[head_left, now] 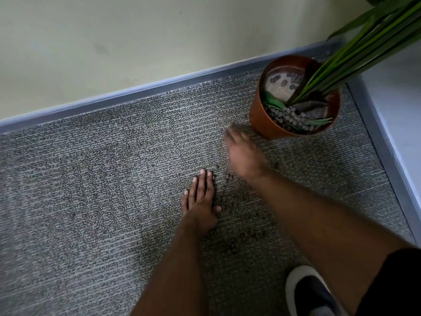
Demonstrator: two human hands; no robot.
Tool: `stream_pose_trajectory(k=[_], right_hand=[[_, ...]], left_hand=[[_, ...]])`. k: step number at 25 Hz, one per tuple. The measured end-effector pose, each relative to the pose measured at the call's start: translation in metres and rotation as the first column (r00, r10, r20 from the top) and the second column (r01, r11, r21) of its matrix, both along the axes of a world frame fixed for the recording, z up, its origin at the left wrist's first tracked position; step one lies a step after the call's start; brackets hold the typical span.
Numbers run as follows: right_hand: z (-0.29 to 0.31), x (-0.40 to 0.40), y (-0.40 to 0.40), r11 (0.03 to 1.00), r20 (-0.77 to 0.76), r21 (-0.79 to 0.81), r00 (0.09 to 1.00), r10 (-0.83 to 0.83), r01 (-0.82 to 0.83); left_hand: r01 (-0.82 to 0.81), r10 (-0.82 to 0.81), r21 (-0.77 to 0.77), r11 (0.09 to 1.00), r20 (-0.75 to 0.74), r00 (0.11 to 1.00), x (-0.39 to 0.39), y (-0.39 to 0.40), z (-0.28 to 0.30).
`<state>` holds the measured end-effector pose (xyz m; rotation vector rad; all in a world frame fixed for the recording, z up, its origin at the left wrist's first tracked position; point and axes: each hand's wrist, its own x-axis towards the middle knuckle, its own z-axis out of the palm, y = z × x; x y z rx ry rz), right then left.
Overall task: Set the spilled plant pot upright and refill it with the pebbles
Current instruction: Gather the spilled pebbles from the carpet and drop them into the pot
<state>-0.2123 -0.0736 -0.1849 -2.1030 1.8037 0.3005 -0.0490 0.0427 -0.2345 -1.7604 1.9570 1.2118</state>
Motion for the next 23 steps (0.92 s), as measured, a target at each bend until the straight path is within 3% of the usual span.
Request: stream_pose_trajectory(k=[2,4,6,10,16,23], right_hand=[[-0.001,-0.003,-0.032,0.972,-0.028,0.112,0.979,-0.204,0.206],[-0.004,-0.009,-0.053,0.926,-0.023,0.254,0.959,-0.283,0.28],[-0.002,-0.011,-0.051,0.937,-0.046,0.238,0.967,-0.252,0.255],[-0.003,-0.018,0.001,0.977,0.02,-0.087,0.981,-0.195,0.196],[-0.035,-0.032,0.009,0.986,0.167,0.077,0.973,-0.159,0.148],[-0.022,-0.006,0.058,0.999,0.153,0.041,0.988,0.006,-0.012]], left_hand=[[-0.018,0.018,-0.011,1.0,-0.014,1.0,0.001,0.002,-0.001],[-0.025,0.024,-0.027,0.999,-0.019,1.0,0.002,0.003,0.0],[-0.02,0.019,-0.01,1.0,-0.029,0.999,0.002,0.001,0.0],[0.006,-0.005,0.04,0.999,-0.032,0.999,0.002,-0.002,0.005],[0.009,-0.007,0.036,0.999,-0.038,0.999,0.003,-0.002,0.003],[0.004,-0.003,0.034,0.999,-0.043,0.999,0.003,-0.002,0.004]])
